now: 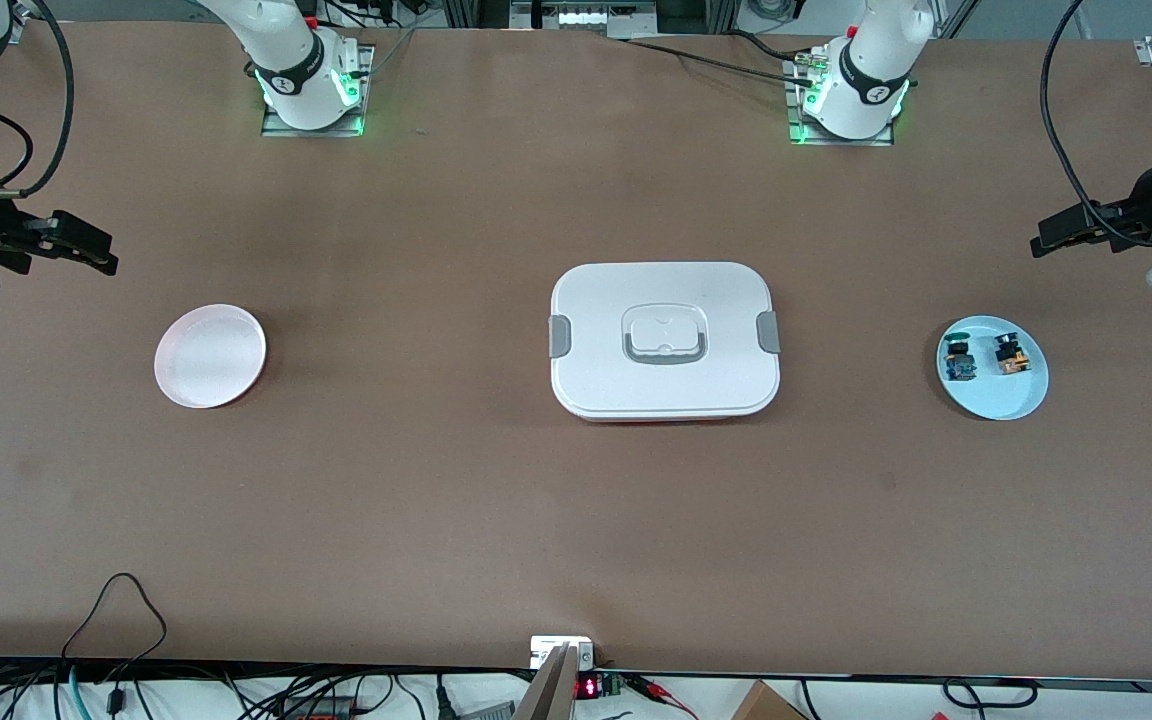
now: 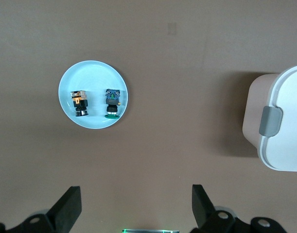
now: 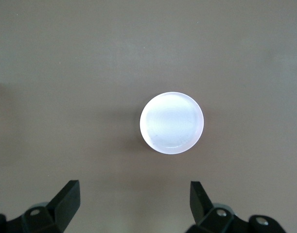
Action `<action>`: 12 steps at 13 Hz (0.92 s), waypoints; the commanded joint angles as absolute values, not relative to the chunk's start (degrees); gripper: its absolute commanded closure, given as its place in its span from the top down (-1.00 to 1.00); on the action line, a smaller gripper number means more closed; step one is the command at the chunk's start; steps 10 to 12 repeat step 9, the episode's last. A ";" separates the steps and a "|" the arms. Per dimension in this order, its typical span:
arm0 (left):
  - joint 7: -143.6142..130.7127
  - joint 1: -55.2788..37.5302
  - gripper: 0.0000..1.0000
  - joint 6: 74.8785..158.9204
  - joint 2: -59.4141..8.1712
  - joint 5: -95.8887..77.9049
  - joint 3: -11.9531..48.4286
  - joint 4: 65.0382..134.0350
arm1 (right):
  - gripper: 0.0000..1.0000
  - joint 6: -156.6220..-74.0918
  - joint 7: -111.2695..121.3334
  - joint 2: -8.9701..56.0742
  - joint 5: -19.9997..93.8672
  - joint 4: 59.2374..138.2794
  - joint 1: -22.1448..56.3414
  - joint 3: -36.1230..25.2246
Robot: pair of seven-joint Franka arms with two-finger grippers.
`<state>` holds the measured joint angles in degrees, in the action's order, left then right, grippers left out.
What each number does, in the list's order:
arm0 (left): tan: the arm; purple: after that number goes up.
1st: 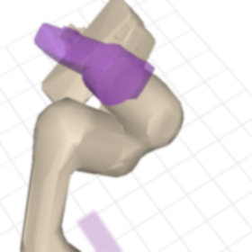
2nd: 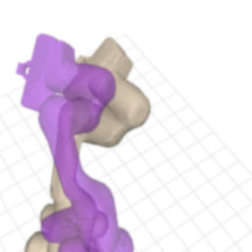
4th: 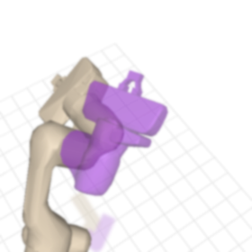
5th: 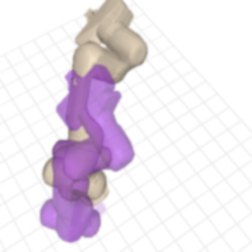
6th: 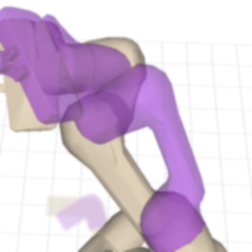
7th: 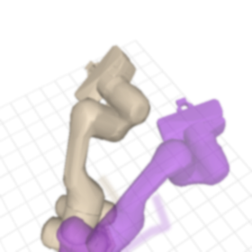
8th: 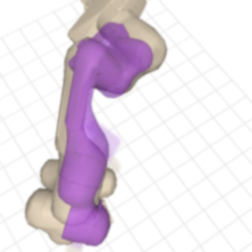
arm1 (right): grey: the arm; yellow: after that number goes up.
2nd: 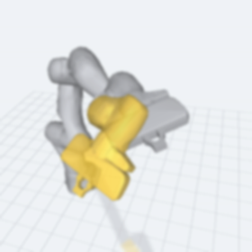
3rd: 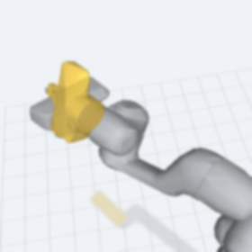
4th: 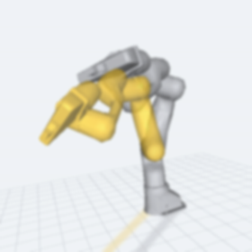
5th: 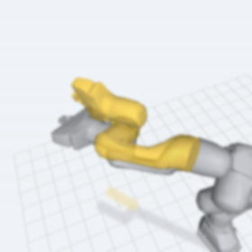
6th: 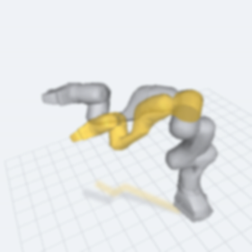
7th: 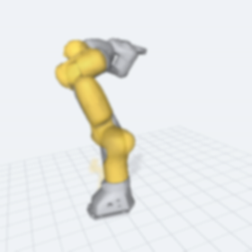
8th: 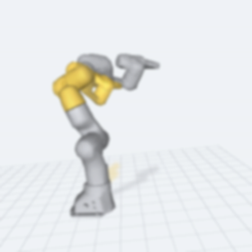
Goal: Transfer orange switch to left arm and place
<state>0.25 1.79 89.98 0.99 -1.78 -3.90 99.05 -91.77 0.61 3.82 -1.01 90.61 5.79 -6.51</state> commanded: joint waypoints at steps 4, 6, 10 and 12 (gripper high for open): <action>0.26 0.44 1.00 90.09 -0.52 -0.18 -4.57 95.28 | 1.00 -91.49 0.88 3.43 -1.58 90.26 5.80 -6.42; 0.09 0.35 1.00 89.56 -1.49 -0.18 -4.57 94.31 | 1.00 -91.49 0.79 3.34 -1.50 90.26 5.71 -6.50; 0.17 0.44 1.00 89.03 -1.49 -0.26 -4.66 94.04 | 1.00 -91.58 0.79 3.34 -1.49 90.18 5.89 -6.33; 0.17 0.44 1.00 89.03 -1.49 -0.26 -4.66 94.04 | 1.00 -91.58 0.79 3.34 -1.49 90.18 5.89 -6.33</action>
